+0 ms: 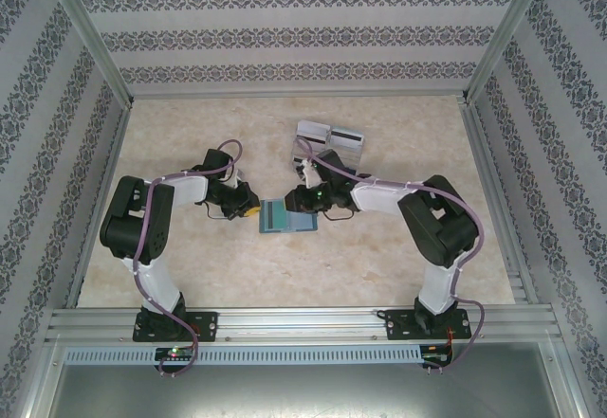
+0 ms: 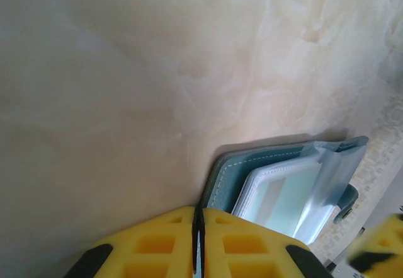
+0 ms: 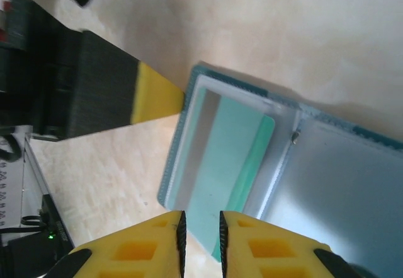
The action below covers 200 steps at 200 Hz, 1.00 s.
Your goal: Put the credit cards into the card holder
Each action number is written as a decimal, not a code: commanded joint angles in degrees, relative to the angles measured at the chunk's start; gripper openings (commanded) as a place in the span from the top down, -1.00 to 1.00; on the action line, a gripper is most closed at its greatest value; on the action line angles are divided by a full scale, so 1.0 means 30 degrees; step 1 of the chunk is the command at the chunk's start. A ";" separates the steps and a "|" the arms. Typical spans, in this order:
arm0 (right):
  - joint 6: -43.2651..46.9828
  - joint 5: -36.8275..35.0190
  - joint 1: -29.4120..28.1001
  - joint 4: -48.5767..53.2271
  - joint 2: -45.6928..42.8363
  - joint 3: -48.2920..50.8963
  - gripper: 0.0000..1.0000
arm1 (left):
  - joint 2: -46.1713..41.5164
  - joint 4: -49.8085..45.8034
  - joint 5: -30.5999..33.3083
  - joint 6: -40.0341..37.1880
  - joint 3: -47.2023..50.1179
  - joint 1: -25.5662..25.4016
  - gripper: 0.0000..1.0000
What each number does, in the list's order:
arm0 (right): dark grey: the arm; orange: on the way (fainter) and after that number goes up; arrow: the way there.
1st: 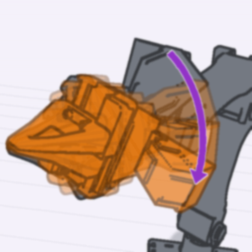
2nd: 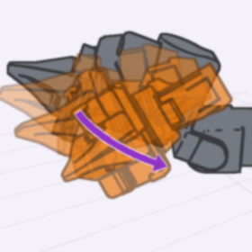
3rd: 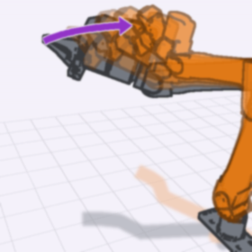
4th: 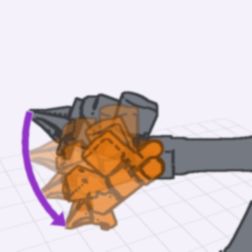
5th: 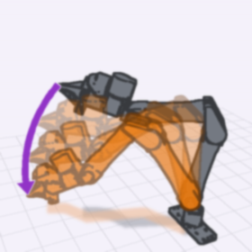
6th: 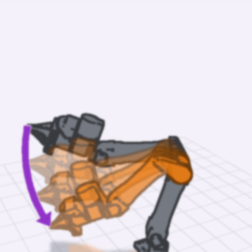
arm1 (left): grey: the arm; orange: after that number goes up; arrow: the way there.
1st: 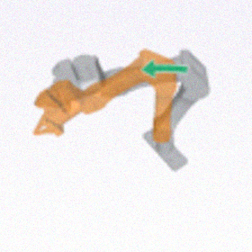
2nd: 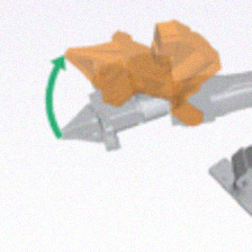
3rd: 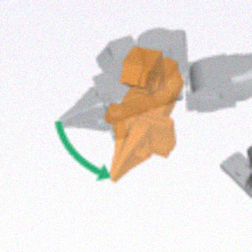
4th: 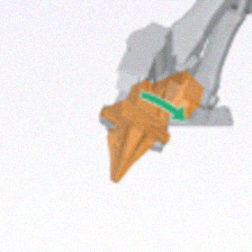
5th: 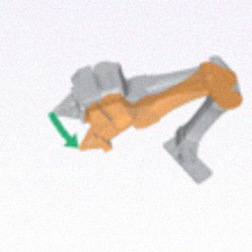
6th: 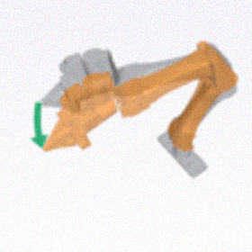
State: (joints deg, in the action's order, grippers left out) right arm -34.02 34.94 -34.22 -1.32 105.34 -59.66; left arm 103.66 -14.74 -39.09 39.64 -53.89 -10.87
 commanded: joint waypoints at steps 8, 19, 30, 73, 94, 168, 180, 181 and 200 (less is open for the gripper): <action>0.0837 0.0064 0.0585 0.1306 -0.1246 -0.0665 0.51 | -0.1044 -0.1064 0.0514 -0.0599 -0.0665 -0.0177 0.76; 0.0790 0.0073 0.0779 0.1314 -0.1597 -0.0628 0.50 | -0.1366 -0.1399 0.0648 -0.0687 -0.0821 -0.0118 0.76; 0.0873 0.0007 0.1022 0.1418 -0.1949 -0.0649 0.49 | -0.1739 -0.1815 0.0775 -0.0814 -0.1014 -0.0056 0.75; 0.1725 -0.0418 0.2351 0.2430 -0.2808 -0.0626 0.42 | -0.2760 -0.3455 0.1517 -0.1694 -0.2462 0.0111 0.72; 0.2373 -0.0895 0.3207 0.3199 -0.3384 -0.0660 0.32 | -0.2707 -0.3368 0.1305 -0.1874 -0.2995 0.0131 0.71; 0.2313 -0.0465 0.6473 0.4227 -0.5607 0.0627 0.16 | 0.0157 -0.2799 0.0297 -0.2599 -0.6661 -0.0008 0.43; 0.2715 0.0451 0.5832 0.4709 -0.5709 0.1108 0.15 | 0.1135 -0.3284 -0.0098 -0.3046 -0.7496 -0.0041 0.44; 0.2750 0.0511 0.5762 0.4772 -0.5719 0.1137 0.15 | 0.1221 -0.3316 -0.0126 -0.3076 -0.7555 -0.0054 0.44; 0.3624 0.1062 0.3511 0.6319 -0.5932 0.1782 0.14 | 0.2574 -0.4031 -0.0499 -0.3888 -0.8587 -0.0117 0.45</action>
State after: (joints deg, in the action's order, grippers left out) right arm -27.05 32.99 -16.51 10.24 88.62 -57.30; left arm 106.76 -22.24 -37.93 32.60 -76.42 -10.79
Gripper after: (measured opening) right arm 0.425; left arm 0.278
